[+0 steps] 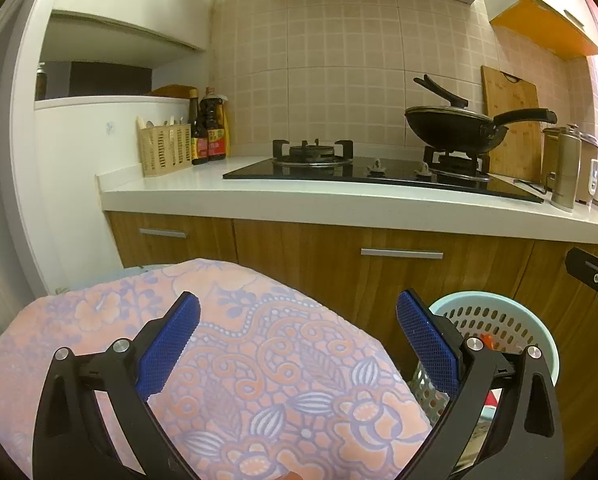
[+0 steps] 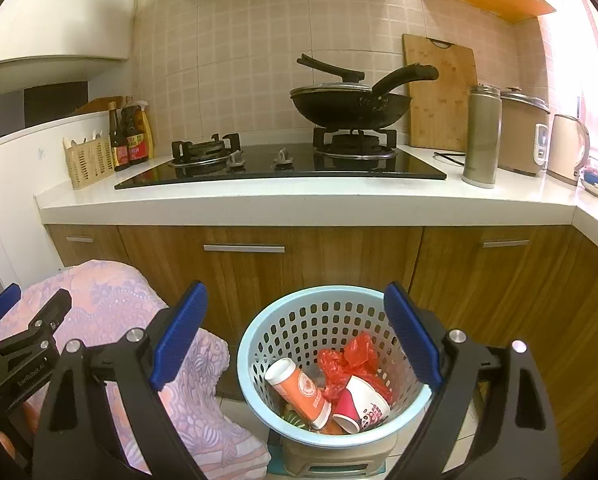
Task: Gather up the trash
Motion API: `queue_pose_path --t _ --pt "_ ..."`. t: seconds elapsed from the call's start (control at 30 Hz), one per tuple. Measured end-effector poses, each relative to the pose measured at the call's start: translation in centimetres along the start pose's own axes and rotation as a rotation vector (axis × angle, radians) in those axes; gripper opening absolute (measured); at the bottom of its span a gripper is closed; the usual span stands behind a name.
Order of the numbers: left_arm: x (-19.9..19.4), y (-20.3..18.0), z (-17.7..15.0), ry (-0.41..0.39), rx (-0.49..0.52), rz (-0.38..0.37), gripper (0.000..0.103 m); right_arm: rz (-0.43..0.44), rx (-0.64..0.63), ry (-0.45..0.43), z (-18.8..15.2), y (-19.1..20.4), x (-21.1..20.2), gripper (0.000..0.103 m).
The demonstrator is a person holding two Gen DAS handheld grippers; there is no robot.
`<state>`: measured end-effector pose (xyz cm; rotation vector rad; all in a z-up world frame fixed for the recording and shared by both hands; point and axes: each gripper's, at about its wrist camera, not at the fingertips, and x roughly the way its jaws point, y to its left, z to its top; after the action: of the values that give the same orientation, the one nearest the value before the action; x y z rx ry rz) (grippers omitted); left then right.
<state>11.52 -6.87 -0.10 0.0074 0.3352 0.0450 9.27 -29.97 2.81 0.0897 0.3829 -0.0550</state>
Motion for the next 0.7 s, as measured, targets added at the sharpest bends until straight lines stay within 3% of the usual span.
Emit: queue_pose_path --t 0.7 --pt "-0.20 0.21 0.09 -0.009 -0.015 0.008 0.095 -0.012 -0.026 -0.015 0.22 0.63 0.29 0.085"
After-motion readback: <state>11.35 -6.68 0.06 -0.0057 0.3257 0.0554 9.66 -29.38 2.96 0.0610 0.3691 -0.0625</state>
